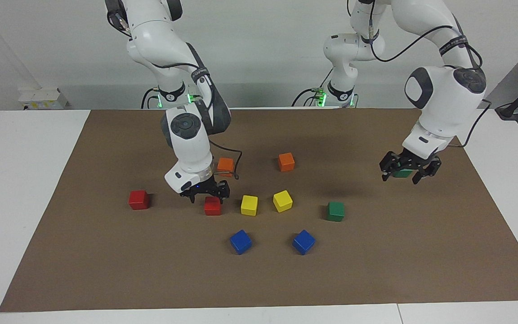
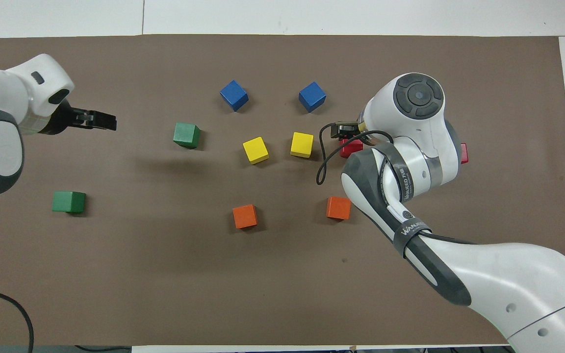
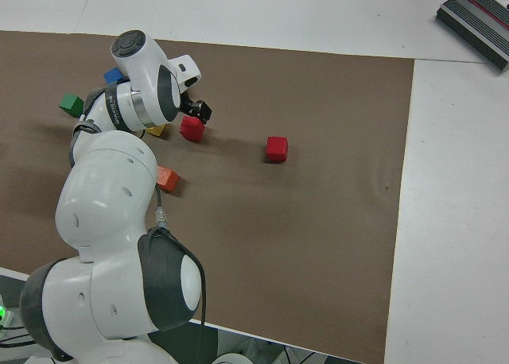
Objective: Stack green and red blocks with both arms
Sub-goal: 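Grasp red with the right gripper while the left gripper grasps the other green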
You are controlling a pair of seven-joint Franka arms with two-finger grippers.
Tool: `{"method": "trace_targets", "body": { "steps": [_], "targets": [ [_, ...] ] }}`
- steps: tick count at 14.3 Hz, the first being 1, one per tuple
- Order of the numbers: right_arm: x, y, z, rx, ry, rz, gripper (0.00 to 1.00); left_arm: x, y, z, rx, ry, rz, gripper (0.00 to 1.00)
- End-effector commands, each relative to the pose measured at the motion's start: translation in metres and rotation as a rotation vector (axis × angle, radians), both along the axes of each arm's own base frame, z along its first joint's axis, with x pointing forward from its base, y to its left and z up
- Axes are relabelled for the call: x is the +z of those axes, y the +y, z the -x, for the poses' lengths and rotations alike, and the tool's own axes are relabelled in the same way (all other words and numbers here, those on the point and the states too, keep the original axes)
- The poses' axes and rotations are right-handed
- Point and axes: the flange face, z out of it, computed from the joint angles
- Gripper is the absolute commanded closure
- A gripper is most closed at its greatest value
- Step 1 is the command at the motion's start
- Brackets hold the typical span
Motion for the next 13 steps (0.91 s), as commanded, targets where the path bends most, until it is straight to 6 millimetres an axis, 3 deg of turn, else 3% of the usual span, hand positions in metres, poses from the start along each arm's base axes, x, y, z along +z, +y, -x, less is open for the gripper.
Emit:
{"method": "trace_targets", "body": {
  "steps": [1,6,13],
  "targets": [
    [-0.002,0.003,0.008,-0.019,-0.021,-0.023,0.00,-0.020,-0.040,-0.027,-0.028,0.036,0.026,0.00],
    [-0.011,0.003,0.008,-0.017,-0.018,-0.023,0.00,-0.082,-0.108,-0.036,-0.162,0.049,-0.069,0.00],
    [-0.034,0.000,0.013,-0.009,-0.046,-0.035,0.00,-0.111,-0.119,-0.035,-0.165,0.051,-0.065,0.00]
  ]
}}
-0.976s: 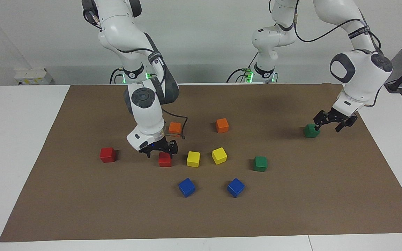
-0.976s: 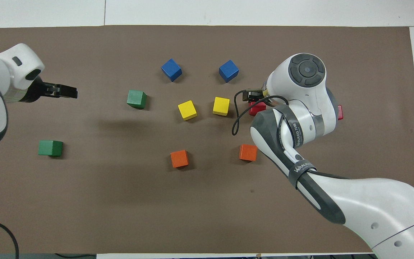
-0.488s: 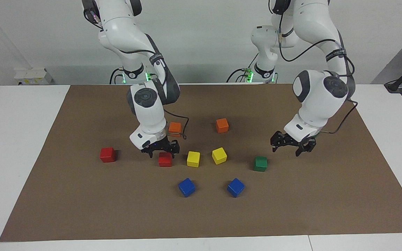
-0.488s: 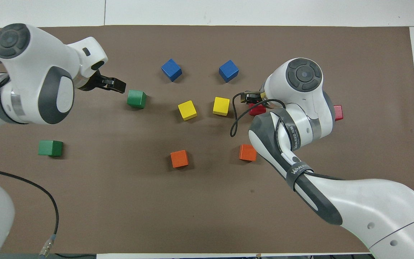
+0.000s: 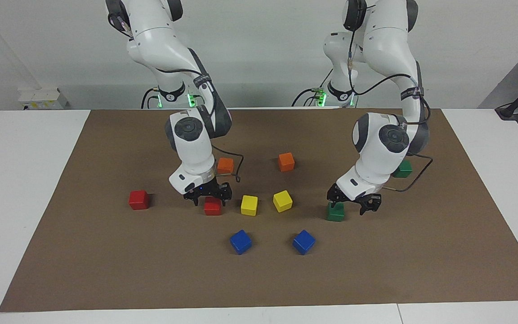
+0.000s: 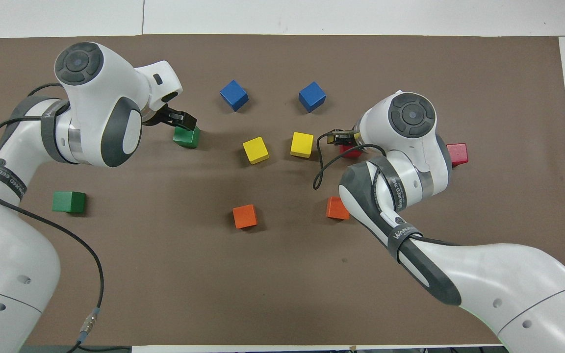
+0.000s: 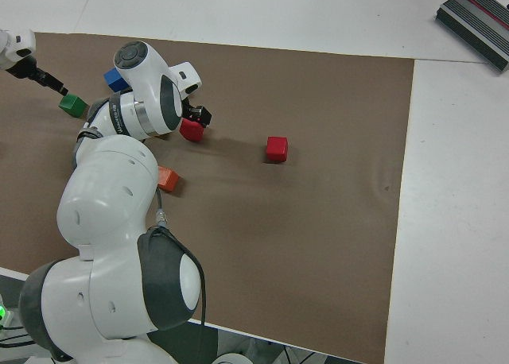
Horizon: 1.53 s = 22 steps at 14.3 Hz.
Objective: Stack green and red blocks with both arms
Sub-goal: 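Stack red on red with the right gripper while the left gripper lifts green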
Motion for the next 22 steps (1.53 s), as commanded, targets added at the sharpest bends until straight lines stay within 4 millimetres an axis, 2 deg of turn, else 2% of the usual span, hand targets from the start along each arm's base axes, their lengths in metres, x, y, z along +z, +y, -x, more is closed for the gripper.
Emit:
{"method": "trace_targets", "body": {
  "steps": [1,3,6,7,9,11,12,15,16,18,19,20,21,22],
  "targets": [
    [-0.006,-0.002,0.003,-0.016,-0.002,-0.014,0.00,-0.014,-0.012,0.002,0.007,-0.013,-0.015,0.00],
    [-0.010,-0.003,0.005,-0.016,0.000,-0.014,0.00,-0.027,-0.020,0.011,0.013,-0.005,-0.016,0.00],
    [-0.019,-0.009,0.005,-0.020,-0.017,-0.020,0.02,-0.031,-0.023,0.014,0.010,-0.001,-0.019,0.00],
    [-0.019,-0.010,0.005,-0.013,-0.017,-0.018,0.13,-0.035,-0.022,0.015,0.010,-0.004,-0.018,0.00],
    [-0.018,-0.014,0.003,0.001,-0.006,-0.011,1.00,-0.045,-0.025,0.021,0.003,-0.009,-0.019,0.00],
    [-0.008,-0.016,0.004,0.040,0.021,0.015,1.00,-0.049,-0.024,0.022,0.005,-0.013,-0.018,0.00],
    [0.006,-0.018,0.002,0.058,0.032,0.025,1.00,-0.050,-0.025,0.022,0.005,-0.016,-0.017,0.00],
    [0.079,-0.027,0.002,0.056,0.081,0.054,1.00,-0.057,-0.024,0.025,0.010,-0.028,-0.014,0.00],
    [0.106,-0.040,0.006,0.077,0.067,0.057,1.00,-0.058,-0.023,0.025,0.007,-0.027,-0.016,0.00],
    [0.146,-0.090,0.012,0.136,0.070,0.073,1.00,-0.058,-0.023,0.025,0.006,-0.026,-0.018,0.12],
    [0.157,-0.115,0.013,0.167,0.074,0.078,1.00,-0.058,-0.023,0.025,0.008,-0.026,-0.017,0.29],
    [0.157,-0.143,0.013,0.185,0.093,0.083,1.00,-0.058,-0.023,0.026,0.011,-0.024,-0.018,0.57],
    [0.153,-0.166,0.013,0.200,0.101,0.081,1.00,-0.057,-0.022,0.025,0.015,-0.022,-0.020,0.92],
    [0.147,-0.182,0.015,0.202,0.103,0.081,1.00,-0.056,-0.019,0.024,0.018,-0.020,-0.020,1.00]
  ]
}}
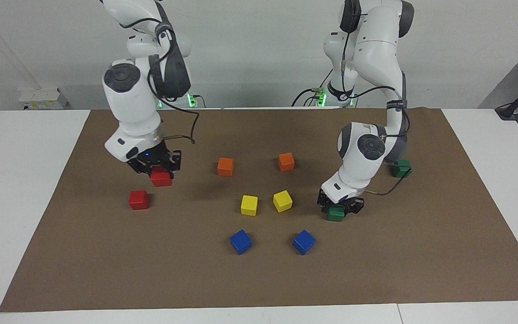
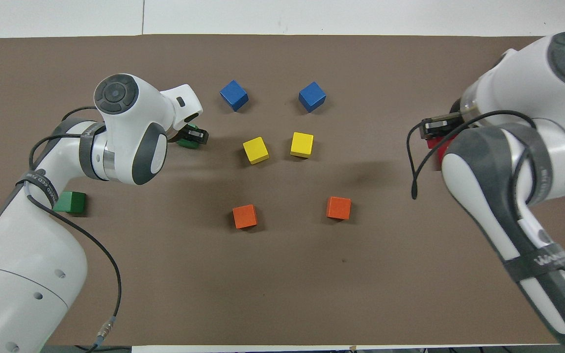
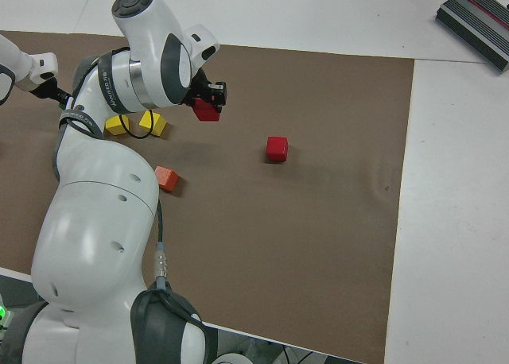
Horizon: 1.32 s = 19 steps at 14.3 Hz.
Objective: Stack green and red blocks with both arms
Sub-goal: 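Stack red on red with the right gripper while the left gripper lifts green, then lower the green cube onto the placed green cube with the left gripper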
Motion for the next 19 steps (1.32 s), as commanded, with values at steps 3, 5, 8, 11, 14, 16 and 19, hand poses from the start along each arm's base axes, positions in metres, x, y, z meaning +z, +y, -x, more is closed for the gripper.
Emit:
{"method": "trace_targets", "body": {
  "steps": [3,5,8,11,14,16,19],
  "targets": [
    [-0.037,-0.056,0.008,0.021,-0.010,-0.007,1.00,0.011,0.005,-0.003,0.031,-0.001,-0.017,1.00],
    [-0.058,-0.069,0.009,0.029,-0.030,-0.008,1.00,0.043,0.017,-0.011,0.066,0.023,-0.014,1.00],
    [-0.074,-0.078,0.007,0.013,-0.028,-0.013,1.00,0.117,0.078,-0.001,0.169,0.039,0.031,1.00],
    [-0.088,-0.087,0.006,0.001,-0.041,-0.015,1.00,0.171,0.147,0.026,0.245,0.083,0.030,1.00],
    [-0.100,-0.087,0.007,-0.001,-0.060,-0.018,1.00,0.187,0.199,0.058,0.304,0.100,0.034,1.00],
    [-0.107,-0.086,0.008,-0.003,-0.069,-0.019,1.00,0.182,0.242,0.082,0.327,0.108,0.038,1.00],
    [-0.117,-0.083,0.012,-0.004,-0.074,-0.021,1.00,0.159,0.285,0.103,0.306,0.068,0.032,1.00]
  ]
}}
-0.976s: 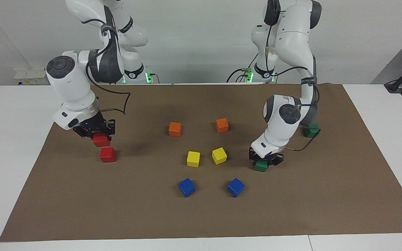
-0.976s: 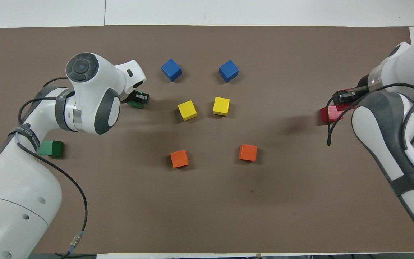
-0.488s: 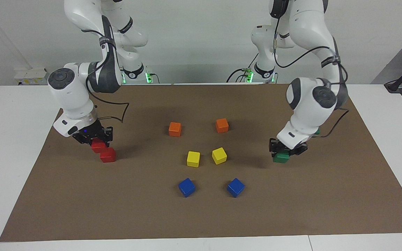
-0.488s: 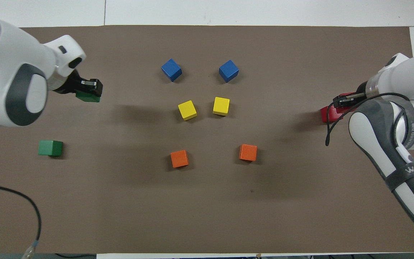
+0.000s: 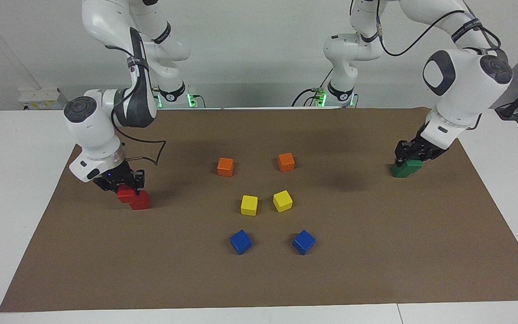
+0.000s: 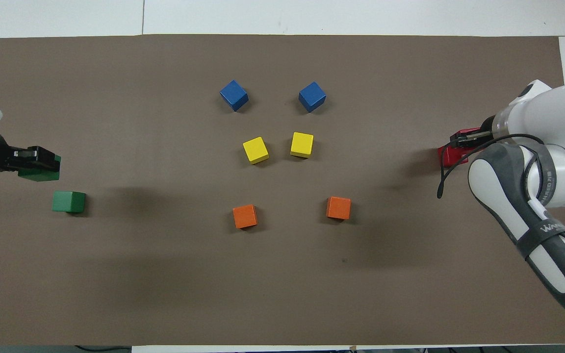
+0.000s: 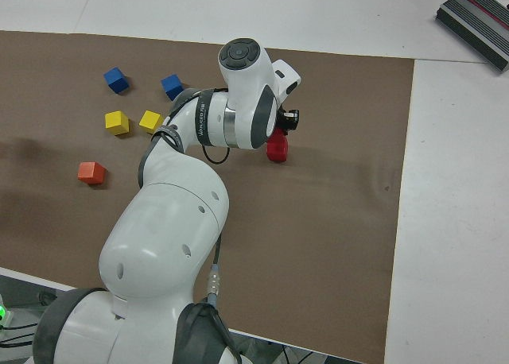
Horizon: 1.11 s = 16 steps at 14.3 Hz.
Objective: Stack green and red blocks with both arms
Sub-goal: 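Lower the green cube onto the placed green cube with the left gripper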
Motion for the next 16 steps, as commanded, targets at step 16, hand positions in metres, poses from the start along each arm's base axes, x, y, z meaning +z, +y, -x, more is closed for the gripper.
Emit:
{"method": "trace_targets", "body": {
  "steps": [16],
  "targets": [
    [-0.016,-0.001,0.013,0.004,0.006,-0.014,1.00,-0.105,0.039,0.058,-0.061,-0.157,-0.041,1.00]
  ]
}}
